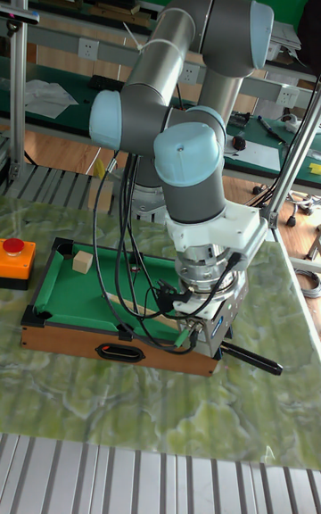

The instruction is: Hit the pool ball

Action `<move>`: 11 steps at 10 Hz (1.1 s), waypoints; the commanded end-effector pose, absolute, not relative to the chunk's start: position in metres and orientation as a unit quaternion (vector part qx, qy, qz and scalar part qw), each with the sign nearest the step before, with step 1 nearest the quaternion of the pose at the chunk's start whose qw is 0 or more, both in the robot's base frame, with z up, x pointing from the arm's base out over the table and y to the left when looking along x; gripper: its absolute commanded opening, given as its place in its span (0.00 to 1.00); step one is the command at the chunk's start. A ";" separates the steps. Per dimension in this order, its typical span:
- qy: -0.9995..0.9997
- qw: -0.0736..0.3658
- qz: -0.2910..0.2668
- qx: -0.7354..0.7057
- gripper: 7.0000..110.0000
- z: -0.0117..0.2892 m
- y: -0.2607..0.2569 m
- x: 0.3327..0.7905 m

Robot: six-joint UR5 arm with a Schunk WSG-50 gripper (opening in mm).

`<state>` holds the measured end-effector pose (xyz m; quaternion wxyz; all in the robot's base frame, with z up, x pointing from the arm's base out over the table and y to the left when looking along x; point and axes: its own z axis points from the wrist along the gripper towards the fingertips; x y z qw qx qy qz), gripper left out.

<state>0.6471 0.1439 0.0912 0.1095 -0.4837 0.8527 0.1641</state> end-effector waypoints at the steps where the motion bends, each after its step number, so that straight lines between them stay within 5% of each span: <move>1: 0.856 0.109 0.159 -0.480 0.36 0.104 0.134 0.665; 6: 0.863 0.089 0.097 -0.488 0.36 0.099 0.077 0.709; 7: 0.872 0.085 0.082 -0.474 0.15 0.099 0.068 0.717; 11: 0.929 0.074 0.055 -0.358 0.15 0.091 0.059 0.741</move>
